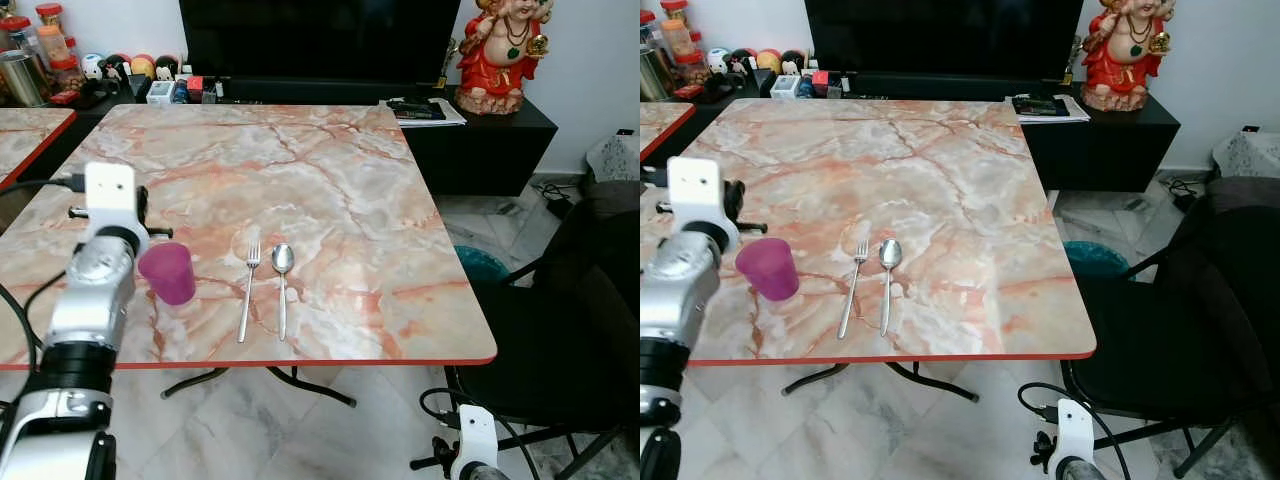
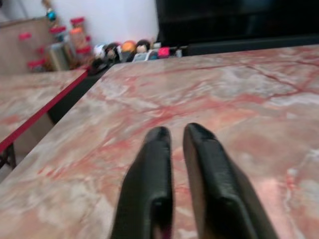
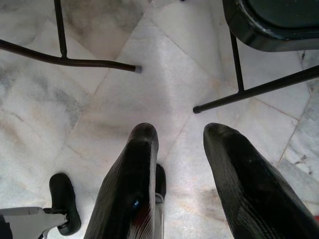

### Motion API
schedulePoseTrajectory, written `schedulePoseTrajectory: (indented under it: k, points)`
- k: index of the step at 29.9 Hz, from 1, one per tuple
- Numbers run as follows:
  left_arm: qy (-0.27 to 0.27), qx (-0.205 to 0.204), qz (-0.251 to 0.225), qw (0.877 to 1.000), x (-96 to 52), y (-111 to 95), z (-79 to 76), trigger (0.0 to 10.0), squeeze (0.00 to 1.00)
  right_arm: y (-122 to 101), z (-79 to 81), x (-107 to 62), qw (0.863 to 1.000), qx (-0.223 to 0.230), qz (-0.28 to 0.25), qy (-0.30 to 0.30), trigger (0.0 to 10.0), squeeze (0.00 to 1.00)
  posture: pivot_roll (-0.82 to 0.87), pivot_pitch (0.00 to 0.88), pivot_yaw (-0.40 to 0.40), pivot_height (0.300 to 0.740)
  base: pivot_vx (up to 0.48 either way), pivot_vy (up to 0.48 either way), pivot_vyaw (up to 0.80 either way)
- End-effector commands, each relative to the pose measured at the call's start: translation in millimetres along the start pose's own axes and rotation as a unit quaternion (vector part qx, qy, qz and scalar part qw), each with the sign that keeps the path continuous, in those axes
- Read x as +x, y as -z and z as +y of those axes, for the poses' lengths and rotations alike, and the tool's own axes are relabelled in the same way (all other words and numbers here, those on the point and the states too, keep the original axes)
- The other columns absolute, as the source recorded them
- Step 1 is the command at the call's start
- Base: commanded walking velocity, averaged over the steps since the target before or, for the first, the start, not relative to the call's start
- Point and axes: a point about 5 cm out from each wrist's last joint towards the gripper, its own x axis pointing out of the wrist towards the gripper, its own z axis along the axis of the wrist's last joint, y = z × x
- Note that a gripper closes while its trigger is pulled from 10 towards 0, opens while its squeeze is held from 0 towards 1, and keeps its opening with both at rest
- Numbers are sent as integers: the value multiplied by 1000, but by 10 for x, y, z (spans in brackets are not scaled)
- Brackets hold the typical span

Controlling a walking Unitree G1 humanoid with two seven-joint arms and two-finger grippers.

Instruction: Setting the table

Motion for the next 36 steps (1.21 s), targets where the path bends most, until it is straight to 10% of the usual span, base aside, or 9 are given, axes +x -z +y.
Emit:
schedulePoseTrajectory:
  k: [1, 9, 36]
  points:
    - [0, -24, 4, 1000, 9, -149, 69, 10000, 1000, 9, -12, -2, 1000, -5, 6, -1, 10000, 0, 47, 50, -48, 740, 0, 0, 0]
    - [93, -44, 60, 993, -48, -109, -63, 10000, 1000, 25, -10, -3, 1000, -9, 14, -5, 10000, 0, 49, 48, -40, 740, 0, 0, 0]
    - [103, -70, 150, 981, -64, 119, -122, 10000, 1000, 67, -1, -5, 1000, 17, 17, 10, 10000, 0, 49, 11, -22, 740, 0, 0, 0]
